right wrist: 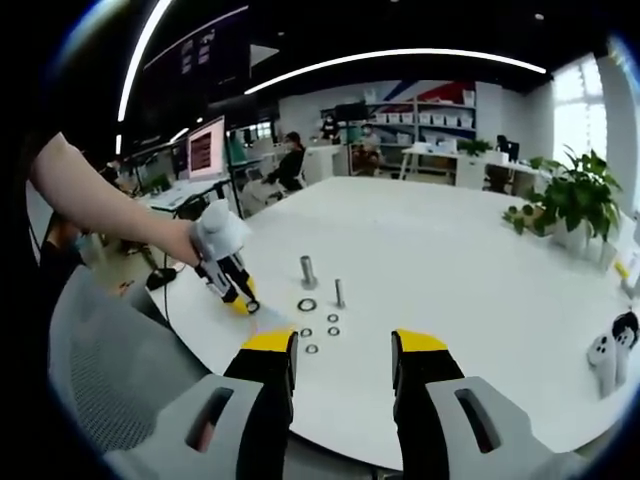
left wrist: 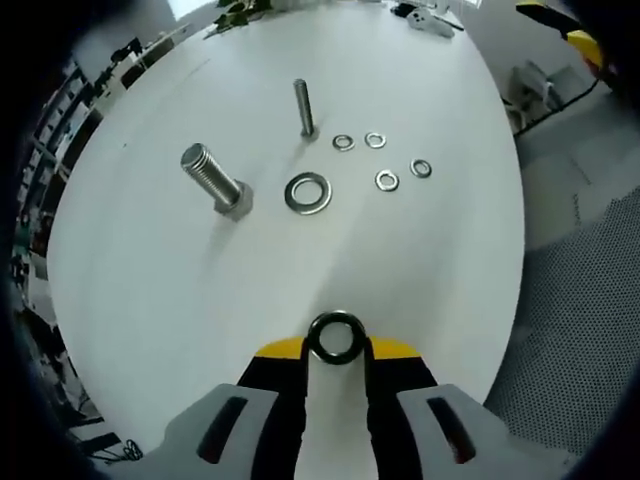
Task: Place the washer onto the threaded stud by aligning its center hole with the stud, sliding it down to the base, and recovering from edge contact or off-axis alignment until the washer reaches the visible bottom stop.
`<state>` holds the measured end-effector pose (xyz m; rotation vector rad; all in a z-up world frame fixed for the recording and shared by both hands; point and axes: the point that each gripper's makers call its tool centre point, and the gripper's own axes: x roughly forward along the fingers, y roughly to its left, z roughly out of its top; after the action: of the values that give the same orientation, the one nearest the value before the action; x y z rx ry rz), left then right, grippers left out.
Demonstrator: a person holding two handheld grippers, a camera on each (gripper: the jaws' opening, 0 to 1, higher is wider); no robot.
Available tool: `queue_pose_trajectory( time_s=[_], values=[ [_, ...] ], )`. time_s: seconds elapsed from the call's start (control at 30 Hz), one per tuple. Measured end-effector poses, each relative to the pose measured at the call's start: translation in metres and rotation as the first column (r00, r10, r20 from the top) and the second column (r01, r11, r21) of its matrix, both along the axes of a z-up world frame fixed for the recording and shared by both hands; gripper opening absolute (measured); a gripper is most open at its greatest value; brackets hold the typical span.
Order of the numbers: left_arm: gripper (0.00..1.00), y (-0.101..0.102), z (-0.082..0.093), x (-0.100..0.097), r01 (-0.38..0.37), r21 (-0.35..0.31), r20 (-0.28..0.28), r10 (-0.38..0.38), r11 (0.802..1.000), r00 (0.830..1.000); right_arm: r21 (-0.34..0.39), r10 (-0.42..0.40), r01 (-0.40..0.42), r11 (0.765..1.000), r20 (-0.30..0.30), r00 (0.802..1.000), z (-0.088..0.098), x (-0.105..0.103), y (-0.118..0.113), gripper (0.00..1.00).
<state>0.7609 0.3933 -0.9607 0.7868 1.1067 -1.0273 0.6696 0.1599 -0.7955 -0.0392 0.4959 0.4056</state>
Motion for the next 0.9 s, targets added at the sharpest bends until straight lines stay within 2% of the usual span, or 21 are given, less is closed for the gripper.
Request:
queue_pose_trajectory(
  time_s=[0.4, 0.57, 0.9],
  values=[
    [0.19, 0.006, 0.008, 0.009, -0.025, -0.021, 0.018, 0.026, 0.999, 1.000, -0.004, 0.016, -0.016, 1.000, -0.013, 1.000, -0.002, -0.001, 0.003, 0.40],
    [0.19, 0.005, 0.022, 0.018, -0.048, -0.058, 0.048, 0.051, 0.997, 0.998, -0.005, 0.024, -0.024, 1.000, -0.022, 0.999, -0.004, -0.002, 0.005, 0.40],
    [0.19, 0.004, 0.036, 0.027, -0.068, -0.089, 0.074, 0.075, 0.994, 0.995, -0.015, 0.027, -0.027, 1.000, -0.033, 0.999, -0.007, -0.002, 0.005, 0.40]
  ],
)
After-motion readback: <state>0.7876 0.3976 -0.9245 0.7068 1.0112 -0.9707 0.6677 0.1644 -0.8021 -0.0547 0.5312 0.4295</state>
